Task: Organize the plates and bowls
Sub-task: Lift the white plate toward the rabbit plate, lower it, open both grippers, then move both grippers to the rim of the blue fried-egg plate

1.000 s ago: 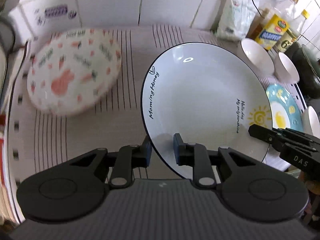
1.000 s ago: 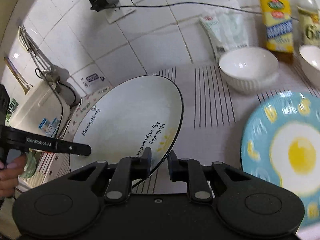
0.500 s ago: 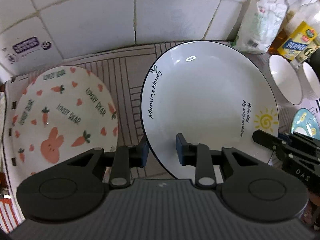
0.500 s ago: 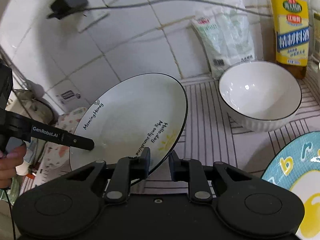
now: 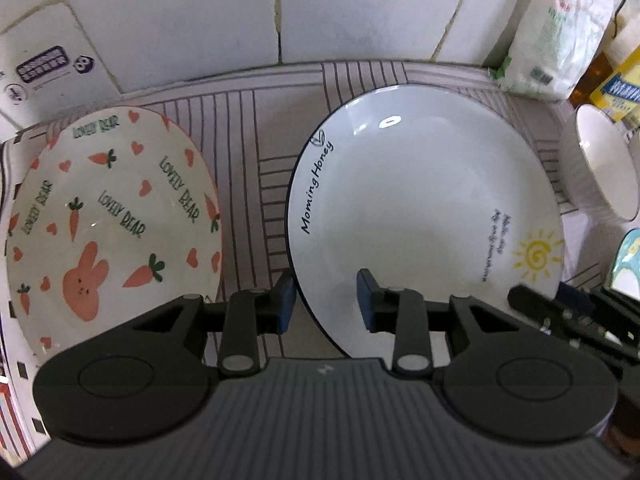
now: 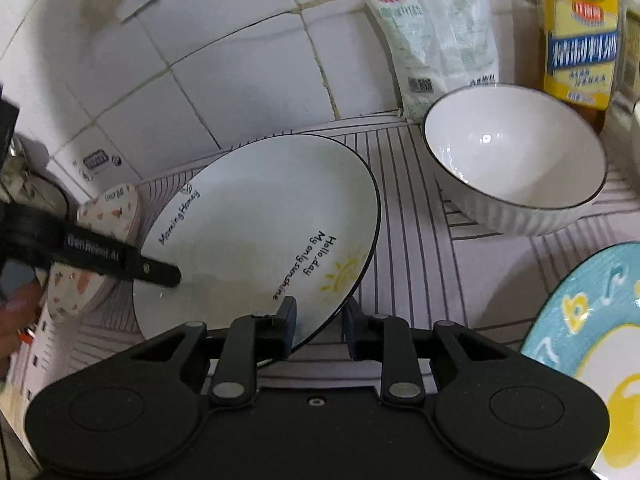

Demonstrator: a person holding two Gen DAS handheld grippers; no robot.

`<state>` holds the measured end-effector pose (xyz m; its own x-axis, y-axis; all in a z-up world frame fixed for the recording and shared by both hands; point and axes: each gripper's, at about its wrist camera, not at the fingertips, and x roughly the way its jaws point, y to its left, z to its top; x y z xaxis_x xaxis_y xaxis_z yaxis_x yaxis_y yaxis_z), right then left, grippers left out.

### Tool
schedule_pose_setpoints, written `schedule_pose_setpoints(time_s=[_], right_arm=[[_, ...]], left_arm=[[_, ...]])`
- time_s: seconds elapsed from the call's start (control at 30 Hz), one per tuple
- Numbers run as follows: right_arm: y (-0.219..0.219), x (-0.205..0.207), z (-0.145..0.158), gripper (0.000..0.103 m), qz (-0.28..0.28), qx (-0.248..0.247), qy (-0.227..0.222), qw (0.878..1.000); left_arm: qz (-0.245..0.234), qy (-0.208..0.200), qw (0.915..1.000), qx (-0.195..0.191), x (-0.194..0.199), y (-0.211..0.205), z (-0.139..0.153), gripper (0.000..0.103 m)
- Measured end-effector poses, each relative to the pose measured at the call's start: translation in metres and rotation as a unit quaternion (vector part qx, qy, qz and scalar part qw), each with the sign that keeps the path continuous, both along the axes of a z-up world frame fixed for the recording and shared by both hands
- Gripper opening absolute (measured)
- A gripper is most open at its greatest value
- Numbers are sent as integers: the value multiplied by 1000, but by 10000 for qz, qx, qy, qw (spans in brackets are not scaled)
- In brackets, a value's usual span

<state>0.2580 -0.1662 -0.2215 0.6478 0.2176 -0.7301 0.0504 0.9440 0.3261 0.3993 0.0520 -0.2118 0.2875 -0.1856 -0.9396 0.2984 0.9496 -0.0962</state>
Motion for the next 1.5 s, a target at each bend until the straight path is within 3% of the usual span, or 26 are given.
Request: schedule_pose_setpoints(time_s=[0.1, 0.3, 0.57, 0.63, 0.83, 1.2, 1.5], right_arm=[[3, -16, 16, 50, 91, -34, -86, 9999], [5, -53, 65, 59, 128, -248, -531, 9982], [-13, -102, 131, 78, 24, -479, -1047, 9933], [-19, -114, 144, 87, 16, -533, -1122, 9923], [-37, -155, 170, 91, 40, -853, -1378, 9868], [-75, -224, 177, 95, 90, -1212, -1419, 9824], [-121, -260, 139, 95, -316, -948, -1704, 9803]], left_arm=[[46, -153, 9999, 28, -12, 3, 18, 46], [-195, -317, 9993, 97, -47, 2, 54, 53], [-558, -713, 9958, 158, -89, -13, 107, 68], [-634, -732, 9952, 155, -101, -20, 118, 71], [-897, -839, 9920, 297, -137, -45, 137, 83], [-1256, -995, 9863, 398, -191, -103, 148, 96], [-1331, -834, 9863, 496, -215, -155, 120, 97]])
